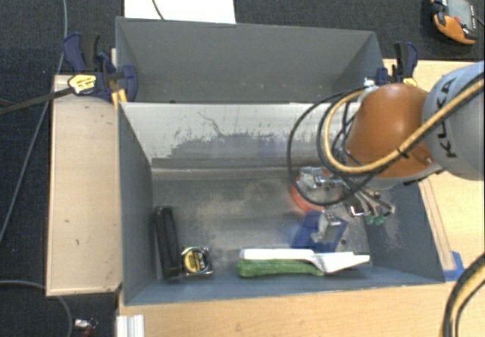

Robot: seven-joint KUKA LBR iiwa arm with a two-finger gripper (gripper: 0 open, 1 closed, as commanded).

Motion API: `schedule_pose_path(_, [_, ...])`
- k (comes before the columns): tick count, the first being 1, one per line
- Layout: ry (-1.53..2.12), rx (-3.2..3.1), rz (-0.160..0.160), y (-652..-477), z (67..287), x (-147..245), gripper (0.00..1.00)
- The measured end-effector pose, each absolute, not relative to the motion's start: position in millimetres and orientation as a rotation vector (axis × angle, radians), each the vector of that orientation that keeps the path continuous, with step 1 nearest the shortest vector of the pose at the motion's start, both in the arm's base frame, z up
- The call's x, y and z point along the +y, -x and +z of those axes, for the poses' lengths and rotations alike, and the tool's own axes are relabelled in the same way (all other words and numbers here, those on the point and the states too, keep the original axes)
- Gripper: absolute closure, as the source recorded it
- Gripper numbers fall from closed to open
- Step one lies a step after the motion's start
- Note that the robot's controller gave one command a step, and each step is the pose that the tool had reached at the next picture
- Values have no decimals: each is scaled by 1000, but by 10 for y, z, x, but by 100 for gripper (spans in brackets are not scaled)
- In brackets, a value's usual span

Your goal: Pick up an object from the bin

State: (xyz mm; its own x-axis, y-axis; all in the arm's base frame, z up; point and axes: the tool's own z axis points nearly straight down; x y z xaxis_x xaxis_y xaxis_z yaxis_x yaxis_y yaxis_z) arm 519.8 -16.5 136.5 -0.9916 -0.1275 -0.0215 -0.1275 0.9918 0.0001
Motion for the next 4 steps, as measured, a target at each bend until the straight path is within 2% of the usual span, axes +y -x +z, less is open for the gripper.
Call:
schedule_pose_path(1, [268,3104,-3,-5172,1334,-264,0])
schedule_pose_path(2, [214,3114,4,-5228,1196,-181,0])
schedule_pose_path(3, [271,3099,-2,-5257,1297,-198,0])
schedule_pose_path(4, [660,3047,-1,-5330,1004,-388,0])
